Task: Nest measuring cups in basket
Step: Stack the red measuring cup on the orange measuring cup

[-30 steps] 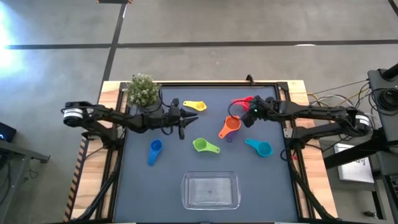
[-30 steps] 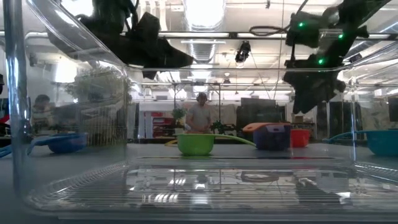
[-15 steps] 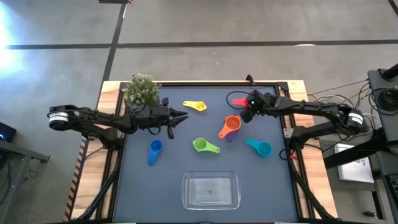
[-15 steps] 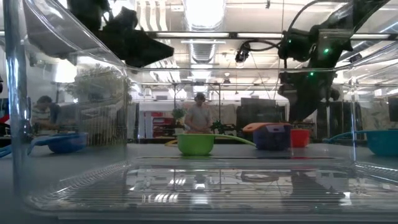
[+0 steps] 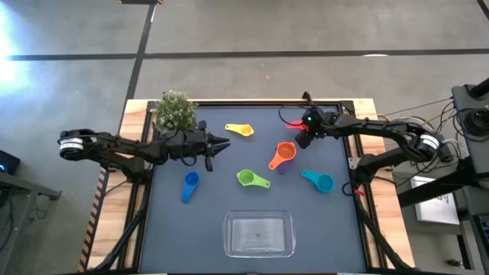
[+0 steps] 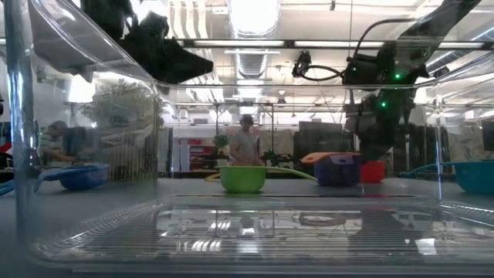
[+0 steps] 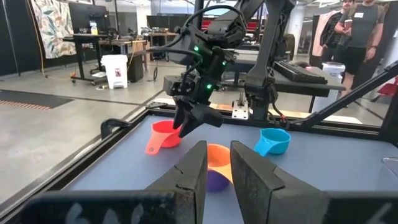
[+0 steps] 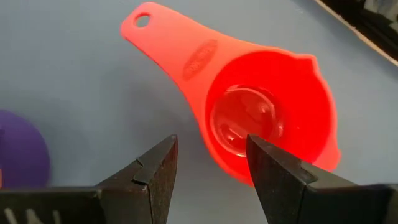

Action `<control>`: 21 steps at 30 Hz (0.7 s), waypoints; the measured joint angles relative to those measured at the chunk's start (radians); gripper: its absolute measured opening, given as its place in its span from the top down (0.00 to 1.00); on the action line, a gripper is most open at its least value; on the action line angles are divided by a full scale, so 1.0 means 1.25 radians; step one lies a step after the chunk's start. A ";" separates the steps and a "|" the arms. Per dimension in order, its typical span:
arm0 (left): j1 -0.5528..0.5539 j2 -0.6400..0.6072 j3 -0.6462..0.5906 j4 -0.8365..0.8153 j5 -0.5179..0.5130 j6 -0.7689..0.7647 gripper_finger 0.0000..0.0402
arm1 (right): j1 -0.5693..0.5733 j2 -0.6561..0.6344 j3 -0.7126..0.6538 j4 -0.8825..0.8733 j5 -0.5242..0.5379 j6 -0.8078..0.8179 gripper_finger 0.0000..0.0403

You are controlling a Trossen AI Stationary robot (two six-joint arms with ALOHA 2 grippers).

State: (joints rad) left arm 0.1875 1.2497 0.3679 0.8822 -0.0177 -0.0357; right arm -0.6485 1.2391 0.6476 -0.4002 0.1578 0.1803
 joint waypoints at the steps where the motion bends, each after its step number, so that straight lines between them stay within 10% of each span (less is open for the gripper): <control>1: 0.000 0.001 0.000 0.000 0.000 0.000 0.87 | 0.000 0.001 0.000 0.002 -0.001 0.000 0.55; 12: 0.000 0.004 0.000 0.010 0.000 0.000 0.87 | 0.000 0.024 0.000 0.064 0.001 -0.049 0.94; 21: 0.000 0.004 0.000 0.012 -0.001 -0.009 0.87 | 0.003 0.013 0.006 0.063 0.001 -0.034 0.98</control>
State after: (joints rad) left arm 0.1879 1.2545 0.3683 0.8974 -0.0185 -0.0470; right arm -0.6453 1.2559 0.6555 -0.3217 0.1591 0.1379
